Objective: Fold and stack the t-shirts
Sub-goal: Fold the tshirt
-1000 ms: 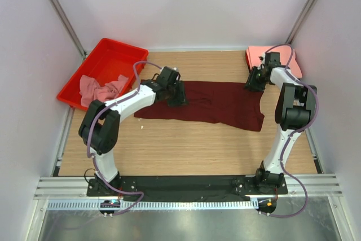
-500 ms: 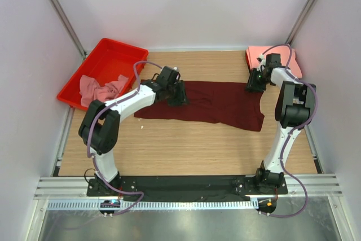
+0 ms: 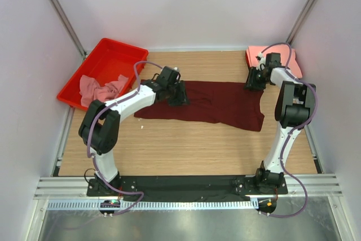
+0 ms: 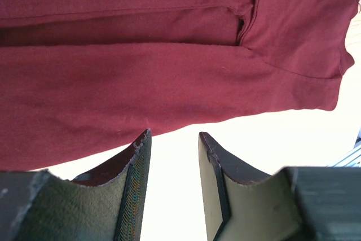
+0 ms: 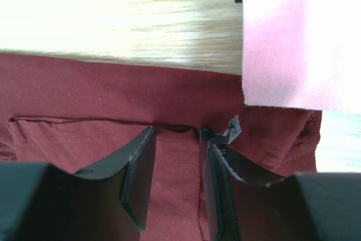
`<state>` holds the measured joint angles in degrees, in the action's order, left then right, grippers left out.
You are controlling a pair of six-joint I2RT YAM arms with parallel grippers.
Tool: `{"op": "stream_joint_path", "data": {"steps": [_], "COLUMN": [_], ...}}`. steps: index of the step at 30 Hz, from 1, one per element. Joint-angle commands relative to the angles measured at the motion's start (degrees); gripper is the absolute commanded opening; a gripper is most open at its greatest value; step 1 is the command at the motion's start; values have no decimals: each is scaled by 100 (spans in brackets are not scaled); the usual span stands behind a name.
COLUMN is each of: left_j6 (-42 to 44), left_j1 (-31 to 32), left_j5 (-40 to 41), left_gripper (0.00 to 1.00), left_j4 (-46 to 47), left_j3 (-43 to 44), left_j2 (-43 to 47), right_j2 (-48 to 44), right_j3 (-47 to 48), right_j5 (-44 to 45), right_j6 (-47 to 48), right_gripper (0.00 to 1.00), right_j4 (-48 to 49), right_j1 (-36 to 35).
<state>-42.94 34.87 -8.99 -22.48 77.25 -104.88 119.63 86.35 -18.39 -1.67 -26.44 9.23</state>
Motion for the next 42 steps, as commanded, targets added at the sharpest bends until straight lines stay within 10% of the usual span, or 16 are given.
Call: {"op": "stream_joint_path", "data": {"steps": [1,15,42], "left_j6": [84,58,5], "left_j1": [46,64,125], "left_j5": [-120,-120,-59], "left_gripper": [40,40,40], "left_j4": [244,253,288], "left_j3": [18,0,44], "left_j2": [29,3,-120], "right_j2": [-248,-467,-1047], "right_j3": [58,-48,-373], "right_j5": [-41,-174,-129], "right_j6": [88,150,1046], "right_gripper": [43,1,1], "right_j4": [271,411,1510], "right_j1": [8,-9,-466]}}
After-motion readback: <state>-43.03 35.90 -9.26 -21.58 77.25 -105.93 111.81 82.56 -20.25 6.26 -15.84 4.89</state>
